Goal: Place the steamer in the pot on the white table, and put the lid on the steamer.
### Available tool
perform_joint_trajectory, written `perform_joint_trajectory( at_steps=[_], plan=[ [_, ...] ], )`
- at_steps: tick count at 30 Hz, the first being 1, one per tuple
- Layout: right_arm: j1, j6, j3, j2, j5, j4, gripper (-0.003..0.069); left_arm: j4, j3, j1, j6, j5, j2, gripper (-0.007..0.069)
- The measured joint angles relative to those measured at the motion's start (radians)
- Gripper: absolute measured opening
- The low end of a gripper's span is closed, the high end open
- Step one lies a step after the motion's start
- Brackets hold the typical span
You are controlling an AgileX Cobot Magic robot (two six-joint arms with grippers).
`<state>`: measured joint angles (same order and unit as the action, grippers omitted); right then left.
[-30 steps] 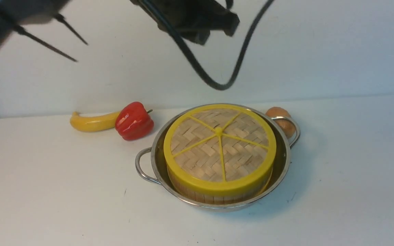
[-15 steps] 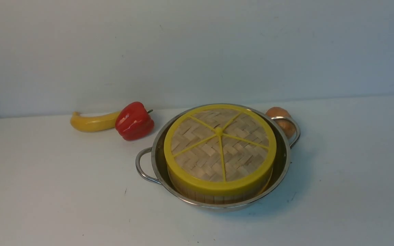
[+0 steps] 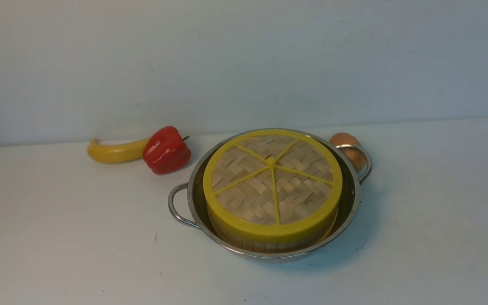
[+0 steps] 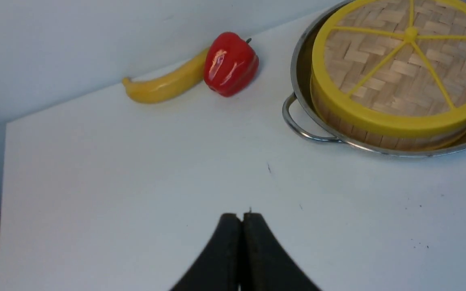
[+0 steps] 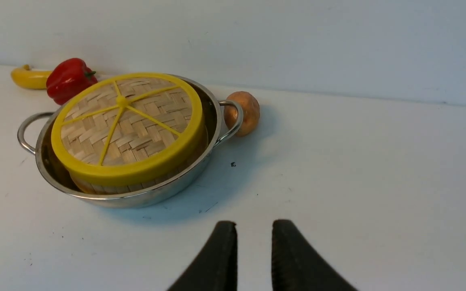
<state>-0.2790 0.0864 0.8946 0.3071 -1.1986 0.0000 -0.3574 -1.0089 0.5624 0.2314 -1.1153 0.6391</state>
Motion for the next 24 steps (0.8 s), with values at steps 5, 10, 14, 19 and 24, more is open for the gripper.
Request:
perform_joint_trajectory(
  at_steps=[5, 10, 14, 19, 24],
  plan=[
    [0.000, -0.003, 0.000, 0.000, 0.000, -0.008, 0.0144, 0.000, 0.196, 0.000, 0.011, 0.071, -0.181, -0.0021],
    [0.000, -0.003, 0.000, 0.000, 0.006, -0.018, 0.0144, -0.011, 0.364, 0.000, 0.011, 0.153, -0.354, -0.0021],
    [0.000, -0.023, 0.000, 0.000, 0.021, -0.021, 0.0144, -0.014, 0.445, 0.000, 0.014, 0.229, -0.464, -0.0010],
    [0.000, -0.096, 0.000, 0.000, 0.076, -0.021, 0.0144, -0.039, 0.473, 0.000, 0.015, 0.337, -0.493, -0.0011],
    [0.000, -0.187, -0.073, 0.001, 0.230, -0.025, 0.0106, -0.117, 0.532, 0.000, 0.015, 0.565, -0.493, -0.0011]
  ],
)
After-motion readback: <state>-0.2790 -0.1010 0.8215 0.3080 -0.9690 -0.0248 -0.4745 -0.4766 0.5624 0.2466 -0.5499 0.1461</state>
